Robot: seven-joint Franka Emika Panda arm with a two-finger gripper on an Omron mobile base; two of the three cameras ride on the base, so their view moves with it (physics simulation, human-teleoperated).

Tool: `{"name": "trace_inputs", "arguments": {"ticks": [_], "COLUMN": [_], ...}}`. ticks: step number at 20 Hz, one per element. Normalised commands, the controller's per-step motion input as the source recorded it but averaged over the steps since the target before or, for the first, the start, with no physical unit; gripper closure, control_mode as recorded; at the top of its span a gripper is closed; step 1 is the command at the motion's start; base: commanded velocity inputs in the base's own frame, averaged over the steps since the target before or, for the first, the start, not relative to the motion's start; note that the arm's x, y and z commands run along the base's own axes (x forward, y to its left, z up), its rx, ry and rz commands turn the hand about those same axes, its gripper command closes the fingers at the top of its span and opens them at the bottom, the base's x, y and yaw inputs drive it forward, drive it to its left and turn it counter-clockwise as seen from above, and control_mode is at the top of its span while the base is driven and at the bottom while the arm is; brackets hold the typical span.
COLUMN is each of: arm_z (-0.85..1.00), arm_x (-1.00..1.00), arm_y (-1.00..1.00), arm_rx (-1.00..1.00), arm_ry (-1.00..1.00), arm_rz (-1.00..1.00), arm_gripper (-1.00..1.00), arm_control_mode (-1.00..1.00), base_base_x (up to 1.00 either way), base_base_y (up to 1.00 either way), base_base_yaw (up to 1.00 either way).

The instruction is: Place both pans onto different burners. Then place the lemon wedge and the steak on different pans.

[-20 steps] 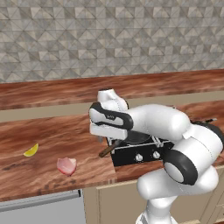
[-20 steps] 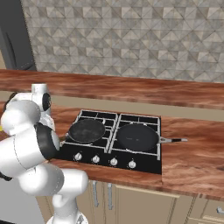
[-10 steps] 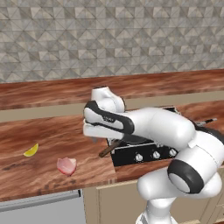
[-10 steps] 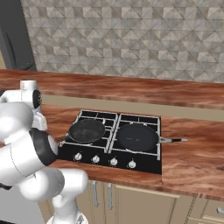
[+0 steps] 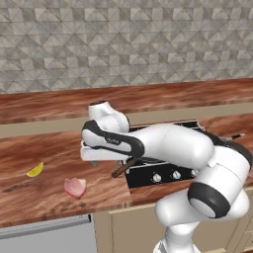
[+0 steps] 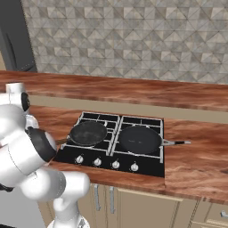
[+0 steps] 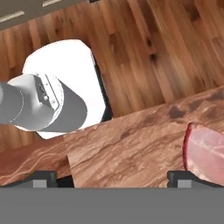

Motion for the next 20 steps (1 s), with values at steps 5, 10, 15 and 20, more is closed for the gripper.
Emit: {"name": "trace_inputs", "arguments": {"ticks": [5, 10, 15, 20], "arm_z": [0.0, 0.0, -0.07, -0.33], "arm_x": [0.0, 0.0, -0.01, -0.01], "arm_y": [0.43, 0.39, 0.35, 0.21], "arm_rx": [0.0, 0.0, 0.0, 0.02], "arm_ry": [0.0, 0.0, -0.01, -0.11], "arm_rz": [0.23, 0.23, 0.18, 0.16], "arm_gripper": [-1.0, -1.0, -1.0, -1.0], "arm_control_mode": [-1.0, -1.0, -1.0, -1.0], "base_base_x": [0.0, 0.0, 0.0, 0.0], "base_base_y": [0.0, 0.0, 0.0, 0.0], "base_base_yaw": [0.0, 0.0, 0.0, 0.0]}}
